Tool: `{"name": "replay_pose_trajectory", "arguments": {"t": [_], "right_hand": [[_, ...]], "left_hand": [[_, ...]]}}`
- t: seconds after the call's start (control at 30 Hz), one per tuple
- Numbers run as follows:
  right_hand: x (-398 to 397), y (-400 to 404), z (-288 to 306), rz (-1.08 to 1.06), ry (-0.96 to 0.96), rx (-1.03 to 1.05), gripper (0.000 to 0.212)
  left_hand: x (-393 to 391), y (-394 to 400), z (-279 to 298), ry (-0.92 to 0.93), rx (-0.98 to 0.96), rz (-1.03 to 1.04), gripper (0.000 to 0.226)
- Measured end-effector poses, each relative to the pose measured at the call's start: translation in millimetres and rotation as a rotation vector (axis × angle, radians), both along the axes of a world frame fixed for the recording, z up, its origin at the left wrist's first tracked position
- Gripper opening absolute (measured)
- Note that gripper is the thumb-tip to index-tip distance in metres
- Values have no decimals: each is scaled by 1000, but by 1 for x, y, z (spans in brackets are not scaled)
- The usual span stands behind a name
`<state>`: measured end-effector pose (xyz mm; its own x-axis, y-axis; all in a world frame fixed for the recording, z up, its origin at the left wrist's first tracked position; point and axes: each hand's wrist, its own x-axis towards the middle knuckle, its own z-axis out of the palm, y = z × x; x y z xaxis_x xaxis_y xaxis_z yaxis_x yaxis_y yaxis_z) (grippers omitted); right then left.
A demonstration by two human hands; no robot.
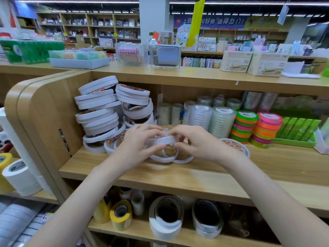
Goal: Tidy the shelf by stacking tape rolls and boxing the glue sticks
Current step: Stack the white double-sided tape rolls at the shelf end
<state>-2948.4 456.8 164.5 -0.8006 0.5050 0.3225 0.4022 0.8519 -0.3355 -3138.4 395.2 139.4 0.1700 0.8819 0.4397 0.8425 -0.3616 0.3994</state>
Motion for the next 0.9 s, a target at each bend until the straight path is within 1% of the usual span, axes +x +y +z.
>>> {"name": "replay_pose_trajectory", "arguments": {"t": [0.03, 0.13, 0.2, 0.3, 0.4, 0.43, 0.5, 0.57, 0.63, 0.7, 0.8, 0.9], "right_hand": [[-1, 1, -4, -48, 6, 3, 28], [16, 2, -4, -152, 111, -10, 18], [37, 3, 4, -247, 139, 48, 15], [71, 6, 15, -439, 7, 164, 13], [93, 0, 12, -613, -188, 236, 13], [99, -3, 8, -661, -236, 236, 13], [109, -6, -1, -729, -334, 196, 14], [116, -5, -9, -718, -425, 106, 17], [117, -5, -13, -666, -378, 0, 18], [116, -5, -14, -620, -297, -47, 8], [112, -9, -14, -537, -261, -79, 22], [104, -11, -14, -500, -181, -31, 12]], "left_hand": [[0, -2, -1, 25, 48, 35, 57], [-7, -10, -3, -9, 203, 98, 55], [-11, -12, -7, 17, 226, 90, 52], [-6, -10, -12, 149, 138, -7, 43], [7, -2, -17, 276, 39, -46, 25], [9, 0, -18, 286, 38, -47, 21], [12, 5, -14, 236, 142, -57, 17], [14, 10, -6, 183, 247, -62, 14], [19, 18, -2, 166, 283, -84, 12], [27, 25, -2, 171, 236, -108, 10], [34, 33, -13, 286, 132, -130, 8], [30, 31, -19, 309, -30, -150, 19]]}}
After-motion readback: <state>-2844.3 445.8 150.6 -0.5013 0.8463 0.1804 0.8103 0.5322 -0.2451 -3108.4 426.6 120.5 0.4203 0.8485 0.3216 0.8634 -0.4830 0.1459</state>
